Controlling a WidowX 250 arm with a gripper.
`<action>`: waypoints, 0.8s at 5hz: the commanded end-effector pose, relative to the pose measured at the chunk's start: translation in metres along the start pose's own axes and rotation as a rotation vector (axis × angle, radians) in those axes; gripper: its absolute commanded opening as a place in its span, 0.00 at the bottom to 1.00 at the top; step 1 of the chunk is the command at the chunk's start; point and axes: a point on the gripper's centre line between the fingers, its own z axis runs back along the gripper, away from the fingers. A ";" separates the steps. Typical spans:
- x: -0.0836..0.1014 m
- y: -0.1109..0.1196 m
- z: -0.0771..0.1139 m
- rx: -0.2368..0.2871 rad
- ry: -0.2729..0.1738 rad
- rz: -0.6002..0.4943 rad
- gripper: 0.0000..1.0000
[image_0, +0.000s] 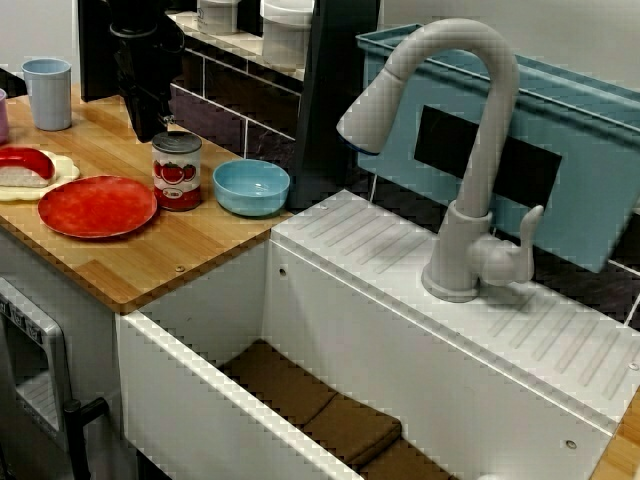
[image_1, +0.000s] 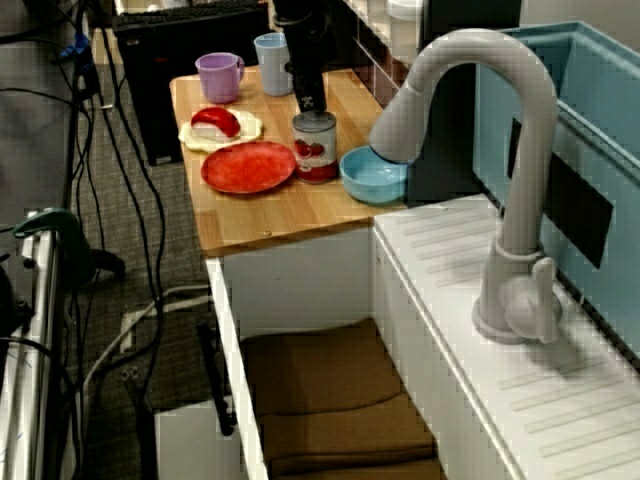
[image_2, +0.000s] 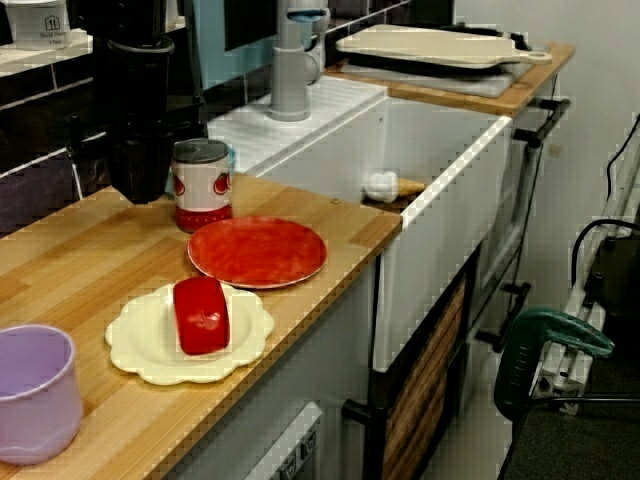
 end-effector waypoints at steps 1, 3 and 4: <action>0.005 -0.018 0.032 -0.015 -0.019 0.016 0.00; 0.000 -0.027 0.044 -0.106 -0.013 0.089 0.00; -0.002 -0.029 0.045 -0.126 -0.009 0.113 0.00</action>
